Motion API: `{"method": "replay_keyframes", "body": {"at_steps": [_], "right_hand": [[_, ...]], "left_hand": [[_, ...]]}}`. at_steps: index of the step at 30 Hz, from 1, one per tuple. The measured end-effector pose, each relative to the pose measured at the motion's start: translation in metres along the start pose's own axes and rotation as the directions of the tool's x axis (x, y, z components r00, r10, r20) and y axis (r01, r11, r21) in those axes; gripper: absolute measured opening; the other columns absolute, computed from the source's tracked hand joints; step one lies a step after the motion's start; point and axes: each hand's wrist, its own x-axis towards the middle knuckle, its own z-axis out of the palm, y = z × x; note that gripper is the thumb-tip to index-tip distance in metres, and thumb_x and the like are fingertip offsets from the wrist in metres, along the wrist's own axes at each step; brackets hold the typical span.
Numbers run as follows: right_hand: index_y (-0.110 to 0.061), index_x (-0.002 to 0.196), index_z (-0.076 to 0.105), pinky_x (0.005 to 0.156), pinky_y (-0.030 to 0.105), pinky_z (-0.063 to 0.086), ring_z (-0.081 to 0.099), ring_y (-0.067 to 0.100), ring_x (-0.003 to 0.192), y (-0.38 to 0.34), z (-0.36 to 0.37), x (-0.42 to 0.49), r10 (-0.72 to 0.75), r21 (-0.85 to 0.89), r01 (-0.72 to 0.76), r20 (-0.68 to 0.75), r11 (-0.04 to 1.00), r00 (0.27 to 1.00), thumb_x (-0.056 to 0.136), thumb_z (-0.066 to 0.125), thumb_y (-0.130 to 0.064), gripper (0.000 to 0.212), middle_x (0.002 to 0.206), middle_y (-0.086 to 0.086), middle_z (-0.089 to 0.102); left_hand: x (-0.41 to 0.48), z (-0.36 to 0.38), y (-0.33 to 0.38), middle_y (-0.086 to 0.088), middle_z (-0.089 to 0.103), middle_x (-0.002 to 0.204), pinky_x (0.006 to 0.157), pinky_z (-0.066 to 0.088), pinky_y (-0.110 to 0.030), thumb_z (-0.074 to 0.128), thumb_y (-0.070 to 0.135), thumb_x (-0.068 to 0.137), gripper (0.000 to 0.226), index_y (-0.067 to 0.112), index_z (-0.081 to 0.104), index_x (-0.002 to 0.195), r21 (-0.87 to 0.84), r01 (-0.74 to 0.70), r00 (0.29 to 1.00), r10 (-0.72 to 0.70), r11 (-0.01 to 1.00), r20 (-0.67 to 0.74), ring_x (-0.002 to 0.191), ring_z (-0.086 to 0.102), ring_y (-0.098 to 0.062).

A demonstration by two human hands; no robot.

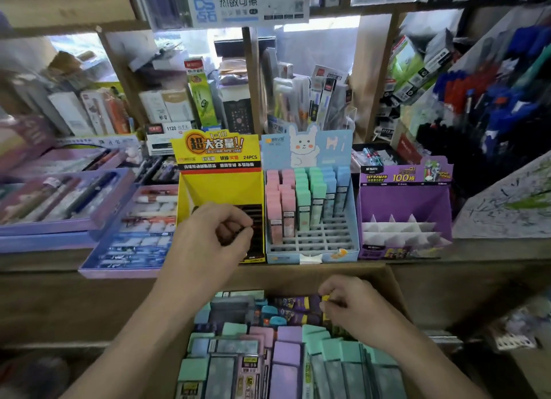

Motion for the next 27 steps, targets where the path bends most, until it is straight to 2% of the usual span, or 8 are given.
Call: {"method": "replay_keyframes", "body": {"at_steps": [4, 6, 9, 13, 15, 19, 23, 27], "right_hand": [[-0.035, 0.103, 0.067, 0.066, 0.011, 0.047, 0.064, -0.007, 0.081, -0.018, 0.003, -0.001, -0.067, -0.052, 0.069, 0.038, 0.996, 0.997, 0.094, 0.068, -0.030, 0.011, 0.089, -0.012, 0.069], [-0.036, 0.106, 0.067, 0.072, 0.015, 0.051, 0.066, -0.004, 0.088, -0.029, 0.006, -0.001, -0.071, -0.045, 0.075, 0.074, 0.996, 0.995, 0.094, 0.069, -0.031, 0.014, 0.096, -0.014, 0.070], [-0.038, 0.111, 0.066, 0.081, 0.015, 0.051, 0.064, -0.003, 0.100, -0.044, 0.017, 0.003, -0.056, -0.014, 0.058, 0.119, 0.998, 0.991, 0.094, 0.071, -0.032, 0.018, 0.105, -0.016, 0.069], [-0.021, 0.129, 0.065, 0.083, 0.013, 0.050, 0.063, -0.001, 0.100, -0.056, 0.039, 0.015, 0.032, 0.087, -0.045, 0.145, 0.995, 0.989, 0.095, 0.072, -0.023, 0.035, 0.106, -0.016, 0.067], [-0.014, 0.138, 0.060, 0.088, 0.016, 0.049, 0.063, 0.004, 0.105, -0.058, 0.051, 0.021, 0.094, 0.116, -0.113, 0.160, 0.987, 0.983, 0.095, 0.071, -0.017, 0.044, 0.111, -0.010, 0.066], [-0.002, 0.141, 0.055, 0.101, 0.026, 0.049, 0.059, 0.009, 0.102, -0.057, 0.070, 0.032, 0.191, 0.138, -0.210, 0.140, 0.968, 0.972, 0.098, 0.063, -0.006, 0.044, 0.118, -0.001, 0.065], [-0.005, 0.137, 0.060, 0.094, 0.024, 0.045, 0.055, 0.001, 0.086, -0.055, 0.080, 0.041, 0.235, 0.176, -0.251, 0.108, 0.952, 0.966, 0.098, 0.058, -0.002, 0.039, 0.092, -0.015, 0.060], [-0.008, 0.145, 0.054, 0.108, 0.027, 0.043, 0.057, 0.014, 0.116, -0.052, 0.086, 0.042, 0.263, 0.207, -0.283, 0.118, 0.937, 0.958, 0.098, 0.055, 0.001, 0.048, 0.127, 0.000, 0.063]], "left_hand": [[-0.040, 0.010, -0.042, 0.010, 0.067, 0.087, 0.067, 0.049, -0.020, 0.071, 0.023, 0.090, 0.011, 0.033, 0.067, 0.092, -0.062, 0.227, 0.974, -0.225, 0.972, 0.037, 0.080, 0.061, -0.001], [-0.057, 0.018, -0.063, 0.012, 0.068, 0.100, 0.079, 0.053, -0.027, 0.069, 0.026, 0.091, 0.016, 0.031, 0.065, 0.106, -0.056, 0.370, 0.927, -0.364, 0.928, 0.086, 0.093, 0.063, -0.003], [-0.077, 0.030, -0.083, 0.011, 0.058, 0.125, 0.092, 0.045, -0.028, 0.066, 0.033, 0.093, 0.043, 0.024, 0.053, 0.133, -0.018, 0.504, 0.851, -0.493, 0.863, 0.179, 0.117, 0.055, -0.011], [-0.091, 0.039, -0.089, 0.025, 0.049, 0.111, 0.081, 0.041, -0.013, 0.067, 0.033, 0.092, 0.045, 0.034, 0.045, 0.131, -0.043, 0.554, 0.810, -0.527, 0.831, 0.258, 0.105, 0.053, -0.002], [-0.095, 0.043, -0.090, 0.016, 0.051, 0.121, 0.092, 0.046, -0.022, 0.067, 0.034, 0.091, 0.054, 0.033, 0.041, 0.137, -0.038, 0.584, 0.784, -0.551, 0.811, 0.286, 0.113, 0.054, -0.008], [-0.095, 0.052, -0.087, 0.002, 0.033, 0.149, 0.117, 0.034, -0.039, 0.067, 0.032, 0.091, 0.074, 0.029, 0.023, 0.151, -0.004, 0.636, 0.726, -0.596, 0.772, 0.344, 0.143, 0.033, -0.022], [-0.092, 0.059, -0.084, -0.002, 0.029, 0.154, 0.121, 0.028, -0.046, 0.067, 0.030, 0.090, 0.078, 0.026, 0.020, 0.153, 0.021, 0.672, 0.688, -0.634, 0.741, 0.354, 0.148, 0.024, -0.027], [-0.091, 0.061, -0.087, 0.001, 0.044, 0.144, 0.119, 0.033, -0.045, 0.068, 0.027, 0.088, 0.067, 0.024, 0.035, 0.146, 0.021, 0.663, 0.702, -0.631, 0.749, 0.330, 0.142, 0.036, -0.023]]}}
